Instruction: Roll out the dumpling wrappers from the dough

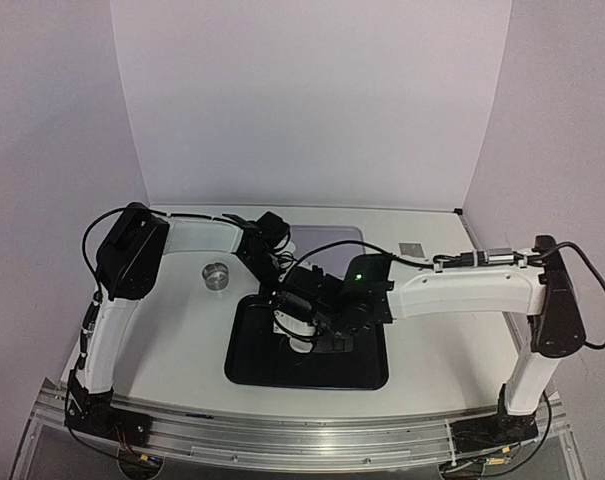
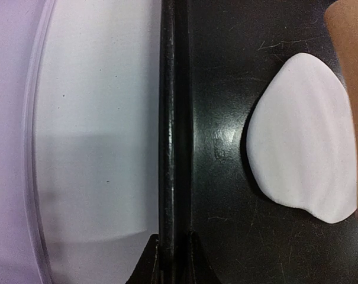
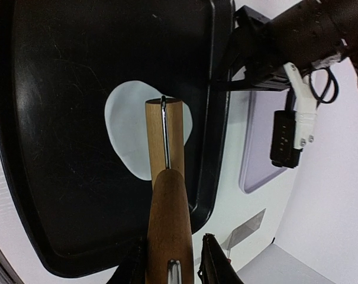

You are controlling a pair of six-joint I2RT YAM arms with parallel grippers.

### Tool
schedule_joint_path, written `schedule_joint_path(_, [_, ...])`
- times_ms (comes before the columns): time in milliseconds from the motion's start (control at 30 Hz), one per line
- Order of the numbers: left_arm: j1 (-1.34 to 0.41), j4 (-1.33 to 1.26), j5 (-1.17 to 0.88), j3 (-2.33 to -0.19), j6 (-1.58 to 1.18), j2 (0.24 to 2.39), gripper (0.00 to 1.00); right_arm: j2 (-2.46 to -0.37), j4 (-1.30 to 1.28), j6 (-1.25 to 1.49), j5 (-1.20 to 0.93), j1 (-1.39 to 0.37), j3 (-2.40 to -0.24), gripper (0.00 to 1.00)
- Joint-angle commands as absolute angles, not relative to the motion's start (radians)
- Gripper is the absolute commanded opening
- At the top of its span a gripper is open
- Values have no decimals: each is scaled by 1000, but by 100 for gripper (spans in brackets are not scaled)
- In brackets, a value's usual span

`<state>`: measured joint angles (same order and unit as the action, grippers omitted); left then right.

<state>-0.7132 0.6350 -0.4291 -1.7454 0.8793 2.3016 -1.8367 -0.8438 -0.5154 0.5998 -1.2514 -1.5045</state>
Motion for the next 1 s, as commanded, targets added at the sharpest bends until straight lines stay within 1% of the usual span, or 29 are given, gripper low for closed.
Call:
schedule_joint_path(0, [-712,561,-357,-1717,846,2288,0,-1884,-764,-461,601,-1252,-1533,0])
schedule_joint_path(133, [-712,562,-356,-1710,844,2288,0,-1915,-762,-334,617,-1255,-1565,0])
schedule_joint_path(267, [-712,563,-353,-1704,854,2288,0,-1923,-762,-288,639,-1265,-1576,0])
schedule_joint_path(533, [-712,561,-356,-1701,857,2289,0,-1998,-769,-317,646,-1288,-1615,0])
schedule_joint_path(700, [-710,564,-359,-1699,862,2286,0,-2057,-826,-392,635,-1340,-1565,0])
schedule_joint_path(800, [-707,562,-361,-1698,863,2283,0,-2089,-910,-410,604,-1409,-1538,0])
schedule_joint_path(967, [-699,564,-362,-1705,866,2286,0,-2054,-951,-338,457,-1498,-1474,0])
